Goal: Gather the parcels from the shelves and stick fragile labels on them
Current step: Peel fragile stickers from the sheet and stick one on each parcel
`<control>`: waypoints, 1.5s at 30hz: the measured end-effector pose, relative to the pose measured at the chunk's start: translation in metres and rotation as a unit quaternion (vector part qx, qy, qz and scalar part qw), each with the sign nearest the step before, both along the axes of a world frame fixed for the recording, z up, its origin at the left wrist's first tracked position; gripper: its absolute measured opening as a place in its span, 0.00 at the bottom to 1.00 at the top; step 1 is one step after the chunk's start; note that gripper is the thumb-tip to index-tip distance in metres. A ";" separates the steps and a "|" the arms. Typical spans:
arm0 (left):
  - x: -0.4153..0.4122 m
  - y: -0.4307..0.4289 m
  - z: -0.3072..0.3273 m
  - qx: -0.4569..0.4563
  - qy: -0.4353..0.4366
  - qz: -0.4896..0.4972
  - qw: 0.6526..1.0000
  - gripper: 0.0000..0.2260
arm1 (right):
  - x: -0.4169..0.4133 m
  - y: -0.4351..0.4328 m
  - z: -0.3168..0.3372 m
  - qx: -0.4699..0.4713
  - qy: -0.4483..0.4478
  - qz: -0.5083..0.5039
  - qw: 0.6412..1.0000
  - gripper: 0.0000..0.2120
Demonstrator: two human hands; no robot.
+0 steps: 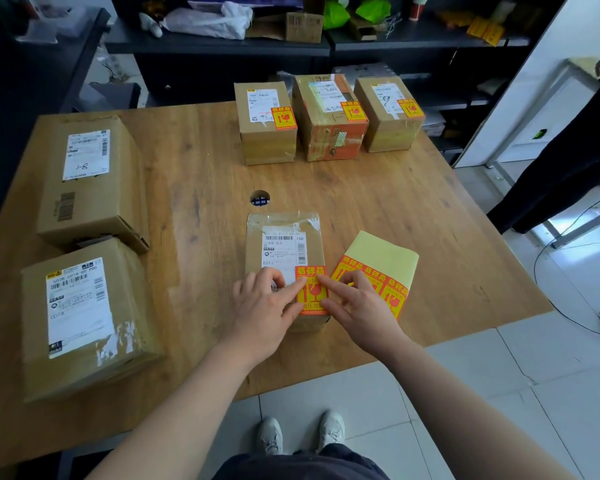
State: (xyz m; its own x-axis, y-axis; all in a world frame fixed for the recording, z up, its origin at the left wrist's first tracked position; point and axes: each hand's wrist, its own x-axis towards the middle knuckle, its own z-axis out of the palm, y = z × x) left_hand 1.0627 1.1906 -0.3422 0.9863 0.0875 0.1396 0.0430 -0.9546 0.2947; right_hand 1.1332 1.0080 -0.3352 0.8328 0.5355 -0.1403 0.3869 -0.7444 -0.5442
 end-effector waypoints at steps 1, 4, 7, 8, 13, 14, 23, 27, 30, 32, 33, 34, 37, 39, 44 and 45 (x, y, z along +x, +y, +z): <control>0.001 0.001 0.002 0.017 0.016 -0.008 1.000 0.20 | 0.002 0.000 0.000 -0.018 0.000 0.012 1.000 0.23; 0.006 0.005 0.007 0.036 0.083 -0.025 0.996 0.24 | 0.008 -0.002 0.000 -0.057 0.005 0.042 0.997 0.27; 0.012 0.008 0.012 0.060 0.118 -0.030 0.991 0.27 | 0.011 -0.002 0.000 -0.077 0.008 0.058 0.995 0.29; 0.014 0.010 0.013 0.067 0.126 -0.032 0.989 0.28 | 0.012 -0.003 0.001 -0.082 0.008 0.063 0.995 0.30; 0.012 0.017 0.016 0.098 0.135 -0.047 0.985 0.31 | 0.013 -0.009 0.009 -0.133 0.022 0.095 0.986 0.35; 0.010 0.018 0.018 0.099 0.135 -0.053 0.984 0.31 | 0.014 -0.010 0.010 -0.143 0.025 0.100 0.984 0.36; 0.011 0.007 0.011 0.095 0.105 -0.004 0.990 0.28 | 0.013 -0.003 0.003 -0.128 -0.043 0.085 0.987 0.29; 0.001 0.004 0.005 0.087 0.086 0.057 0.991 0.23 | 0.007 -0.003 0.004 -0.150 -0.086 0.044 0.984 0.27; 0.000 -0.002 0.001 0.068 0.090 0.081 0.990 0.24 | 0.000 0.005 0.005 -0.123 -0.142 0.140 0.972 0.26; 0.000 -0.002 0.001 0.060 0.097 0.079 0.990 0.25 | -0.002 0.007 0.001 -0.115 -0.148 0.206 0.960 0.27; -0.001 0.000 0.001 0.065 0.098 0.073 0.990 0.25 | -0.002 0.004 0.001 -0.119 -0.147 0.213 0.959 0.29; -0.003 0.003 -0.001 0.068 0.099 0.070 0.990 0.25 | 0.000 0.001 0.000 -0.121 -0.150 0.209 0.959 0.30; -0.010 0.011 -0.004 0.044 0.112 0.083 0.989 0.27 | 0.001 0.004 0.002 -0.126 -0.143 0.182 0.965 0.34; -0.012 0.012 -0.006 0.029 0.125 0.084 0.988 0.28 | -0.004 0.015 0.000 -0.139 -0.144 0.193 0.961 0.31; -0.014 0.010 -0.001 0.033 0.144 0.079 0.986 0.28 | -0.015 0.006 -0.005 -0.137 -0.160 0.265 0.941 0.28; -0.014 0.010 -0.001 0.031 0.144 0.079 0.986 0.28 | -0.014 0.000 -0.003 -0.137 -0.159 0.278 0.937 0.28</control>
